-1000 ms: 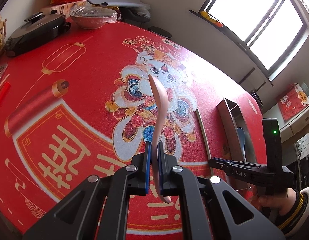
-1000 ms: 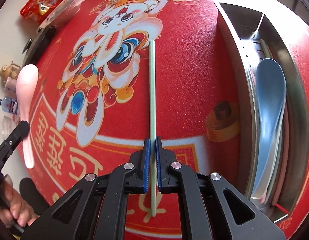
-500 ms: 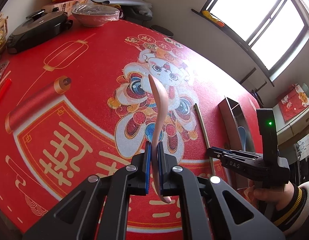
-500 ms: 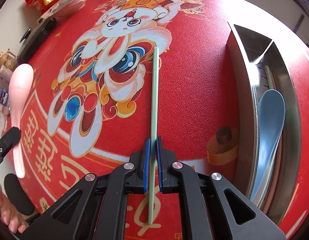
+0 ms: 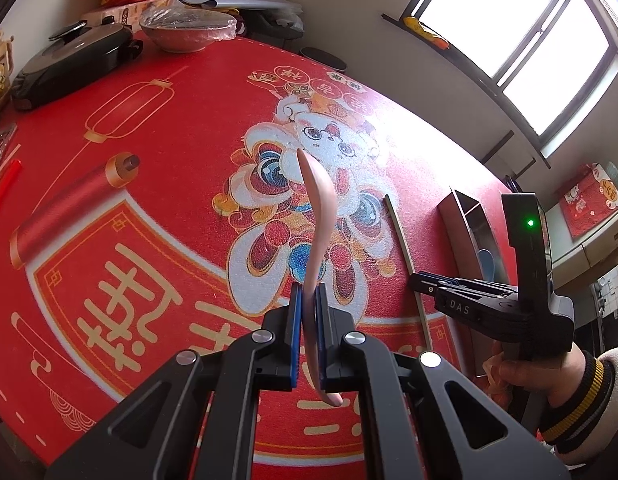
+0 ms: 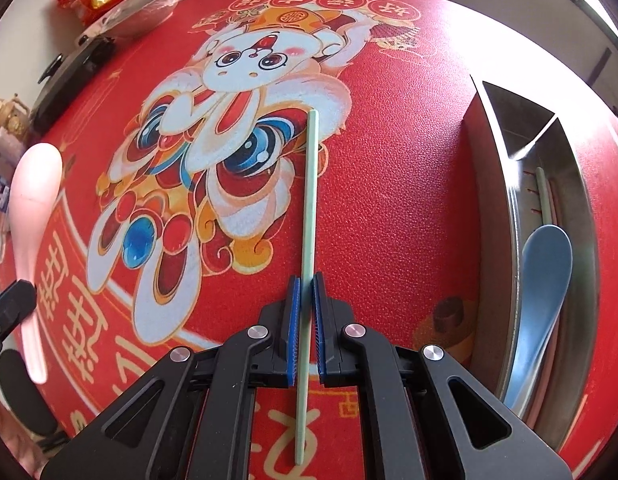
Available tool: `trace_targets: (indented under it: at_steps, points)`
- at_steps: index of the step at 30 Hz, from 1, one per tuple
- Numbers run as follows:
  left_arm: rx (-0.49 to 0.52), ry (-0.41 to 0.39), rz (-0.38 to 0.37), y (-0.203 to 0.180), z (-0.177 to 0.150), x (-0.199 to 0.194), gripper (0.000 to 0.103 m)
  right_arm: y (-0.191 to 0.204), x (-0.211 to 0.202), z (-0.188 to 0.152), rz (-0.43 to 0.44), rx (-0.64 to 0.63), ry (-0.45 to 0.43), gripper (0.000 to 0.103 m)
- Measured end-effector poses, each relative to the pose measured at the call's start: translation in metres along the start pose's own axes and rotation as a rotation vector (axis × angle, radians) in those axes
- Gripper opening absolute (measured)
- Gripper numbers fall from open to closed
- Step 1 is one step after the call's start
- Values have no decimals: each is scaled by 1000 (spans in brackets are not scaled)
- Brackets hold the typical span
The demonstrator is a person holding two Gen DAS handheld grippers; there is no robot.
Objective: Organize utensils
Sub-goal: 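Lower the green chopstick into the caddy and open the right gripper while the left carries the pink spoon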
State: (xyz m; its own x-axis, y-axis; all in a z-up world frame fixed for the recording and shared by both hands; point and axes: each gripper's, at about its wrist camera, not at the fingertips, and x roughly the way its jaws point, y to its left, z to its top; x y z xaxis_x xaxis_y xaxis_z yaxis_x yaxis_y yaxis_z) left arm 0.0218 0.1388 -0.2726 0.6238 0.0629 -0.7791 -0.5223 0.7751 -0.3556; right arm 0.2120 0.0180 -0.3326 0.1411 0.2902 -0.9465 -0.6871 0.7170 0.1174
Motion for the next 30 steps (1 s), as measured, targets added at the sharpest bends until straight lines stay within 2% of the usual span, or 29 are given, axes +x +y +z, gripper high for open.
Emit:
trace_targets:
  at_steps: [8, 16, 24, 30]
  points:
    - [23, 5, 1, -9, -2, 2, 6, 2, 1, 1, 5, -28, -17, 6]
    - [32, 11, 12, -18, 4, 8, 6, -21, -18, -25, 231, 133, -57, 6]
    - [94, 35, -13, -42, 8, 20, 6, -57, -47, -40, 317, 260, -133, 6]
    - [120, 46, -32, -57, 7, 27, 6, -70, -65, -47, 357, 289, -174, 6]
